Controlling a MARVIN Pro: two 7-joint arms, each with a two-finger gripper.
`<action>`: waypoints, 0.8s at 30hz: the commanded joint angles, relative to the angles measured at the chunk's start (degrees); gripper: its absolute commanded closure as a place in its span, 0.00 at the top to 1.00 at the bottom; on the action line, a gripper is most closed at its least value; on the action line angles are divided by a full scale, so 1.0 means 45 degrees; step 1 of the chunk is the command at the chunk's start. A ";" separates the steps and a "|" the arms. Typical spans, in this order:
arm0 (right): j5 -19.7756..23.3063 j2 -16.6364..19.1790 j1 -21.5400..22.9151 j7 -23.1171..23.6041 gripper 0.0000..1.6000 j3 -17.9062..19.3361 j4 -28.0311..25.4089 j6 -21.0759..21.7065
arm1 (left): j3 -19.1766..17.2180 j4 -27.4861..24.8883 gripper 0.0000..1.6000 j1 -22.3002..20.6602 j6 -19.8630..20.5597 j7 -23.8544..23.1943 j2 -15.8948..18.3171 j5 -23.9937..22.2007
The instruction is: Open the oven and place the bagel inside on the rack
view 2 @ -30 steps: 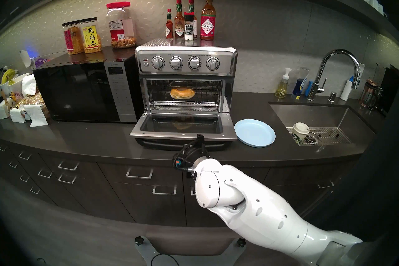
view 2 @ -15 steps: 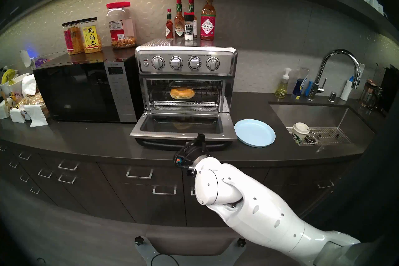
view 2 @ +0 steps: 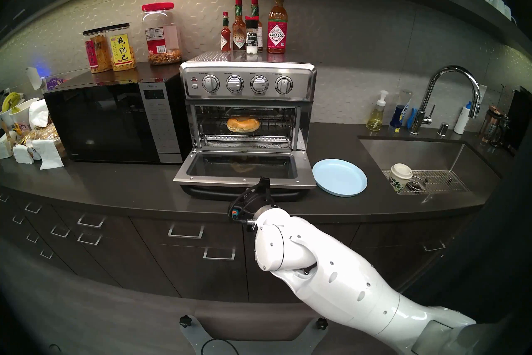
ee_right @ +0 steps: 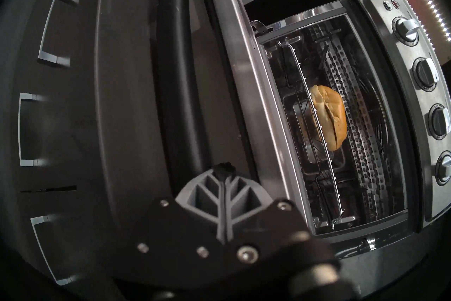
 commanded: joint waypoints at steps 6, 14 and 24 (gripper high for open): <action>-0.0177 0.0426 0.1268 0.1751 0.00 0.0377 -0.1448 0.0485 | -0.0087 -0.0038 1.00 -0.0063 0.0001 0.0010 0.0140 -0.0072; -0.0354 0.0051 0.1897 0.2544 0.00 0.0394 -0.1454 0.0807 | -0.0088 -0.0037 1.00 -0.0062 0.0002 0.0010 0.0140 -0.0072; -0.0259 -0.1014 0.3111 0.4456 0.00 0.1008 -0.0996 0.1082 | -0.0091 -0.0051 1.00 -0.0058 0.0001 0.0010 0.0137 -0.0068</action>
